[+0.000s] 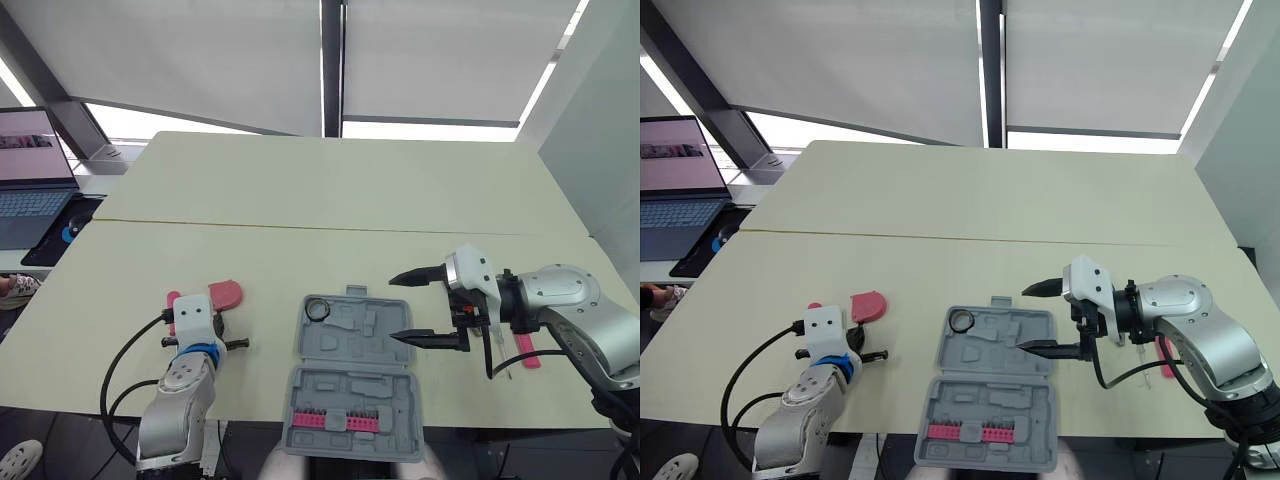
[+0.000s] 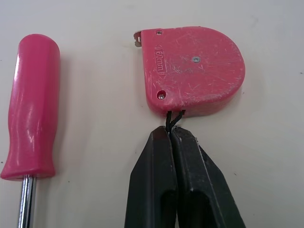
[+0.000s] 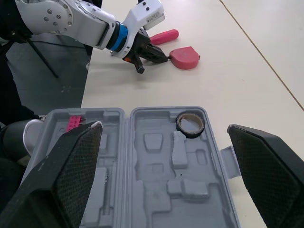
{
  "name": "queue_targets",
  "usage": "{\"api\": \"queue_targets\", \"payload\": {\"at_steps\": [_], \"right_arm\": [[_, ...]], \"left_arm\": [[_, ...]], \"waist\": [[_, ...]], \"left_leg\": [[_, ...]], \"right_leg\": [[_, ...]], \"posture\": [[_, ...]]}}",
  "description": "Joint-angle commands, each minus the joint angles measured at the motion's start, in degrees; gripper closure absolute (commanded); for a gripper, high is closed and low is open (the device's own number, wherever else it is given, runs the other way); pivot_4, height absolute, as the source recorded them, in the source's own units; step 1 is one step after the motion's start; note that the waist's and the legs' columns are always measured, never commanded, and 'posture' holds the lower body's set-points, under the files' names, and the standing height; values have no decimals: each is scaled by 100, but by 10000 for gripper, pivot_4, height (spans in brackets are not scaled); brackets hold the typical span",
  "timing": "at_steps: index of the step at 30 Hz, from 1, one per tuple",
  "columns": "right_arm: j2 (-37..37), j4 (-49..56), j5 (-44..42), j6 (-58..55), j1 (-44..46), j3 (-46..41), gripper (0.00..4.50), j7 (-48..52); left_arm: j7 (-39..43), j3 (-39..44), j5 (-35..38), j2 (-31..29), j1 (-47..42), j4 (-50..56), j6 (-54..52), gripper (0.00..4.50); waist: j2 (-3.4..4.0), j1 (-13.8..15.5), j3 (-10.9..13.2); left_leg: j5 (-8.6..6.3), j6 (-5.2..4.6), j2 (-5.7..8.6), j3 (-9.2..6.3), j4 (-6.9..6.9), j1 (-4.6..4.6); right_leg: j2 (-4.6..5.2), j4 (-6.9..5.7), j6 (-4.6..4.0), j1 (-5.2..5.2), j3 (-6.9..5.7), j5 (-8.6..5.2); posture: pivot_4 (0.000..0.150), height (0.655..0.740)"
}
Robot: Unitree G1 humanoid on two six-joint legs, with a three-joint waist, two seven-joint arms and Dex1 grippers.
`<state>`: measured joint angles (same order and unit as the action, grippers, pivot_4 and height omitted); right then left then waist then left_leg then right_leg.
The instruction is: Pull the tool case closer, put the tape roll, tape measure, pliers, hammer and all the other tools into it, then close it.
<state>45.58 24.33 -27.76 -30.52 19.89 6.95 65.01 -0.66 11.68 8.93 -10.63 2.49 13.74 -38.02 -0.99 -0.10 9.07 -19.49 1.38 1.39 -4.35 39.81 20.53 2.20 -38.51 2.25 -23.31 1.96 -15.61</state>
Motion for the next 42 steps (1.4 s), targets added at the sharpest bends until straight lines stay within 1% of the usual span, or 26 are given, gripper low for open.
{"api": "queue_targets", "payload": {"at_steps": [1,4,11,15,20,24,28,42], "right_arm": [[82,77,-32,103,22,-108,0,72],[147,134,-85,40,-2,-170,0,84],[228,567,-338,-245,-275,-185,0,-2],[227,754,-454,-372,-279,-138,0,-33],[187,746,-461,-398,-159,-48,0,20],[128,744,-468,-404,-110,12,0,8],[92,728,-457,-365,-92,85,0,15],[29,692,-425,-353,-42,241,0,9]], "left_arm": [[365,-323,-41,-191,182,150,-115,44682],[708,-583,-59,-435,271,361,-40,44682],[1404,-808,53,-934,764,950,13,44682],[1866,-784,162,-1311,1235,1360,-59,44682],[2106,-539,88,-1707,1824,1768,116,44682],[2157,-191,193,-1767,2270,2065,78,44682],[2274,-55,223,-1793,2619,2256,83,44682],[2401,34,276,-1822,2893,2443,-8,44682]], "waist": [[0,4,0],[1,5,1],[2,8,2],[3,4,3],[6,1,5],[9,3,8],[10,3,10],[11,1,10]], "left_leg": [[0,0,0,0,0,0],[0,0,1,0,0,2],[-1,0,1,-3,-3,10],[-1,-1,-1,-10,-9,21],[-2,-1,-1,-12,-13,22],[-3,-2,-3,-14,-15,23],[-3,-3,-3,-14,-15,24],[-3,-3,-3,-15,-15,23]], "right_leg": [[0,0,0,0,0,0],[2,3,0,0,-1,0],[4,15,0,0,-3,0],[4,43,2,1,-9,1],[4,49,2,1,-11,1],[4,51,2,1,-14,1],[5,54,2,4,-15,1],[5,54,2,5,-18,1]], "posture": [[1500,7400],[1500,7400],[1500,7400],[1500,7400],[1500,7400],[1500,7400],[1500,7400],[1500,7400]]}}
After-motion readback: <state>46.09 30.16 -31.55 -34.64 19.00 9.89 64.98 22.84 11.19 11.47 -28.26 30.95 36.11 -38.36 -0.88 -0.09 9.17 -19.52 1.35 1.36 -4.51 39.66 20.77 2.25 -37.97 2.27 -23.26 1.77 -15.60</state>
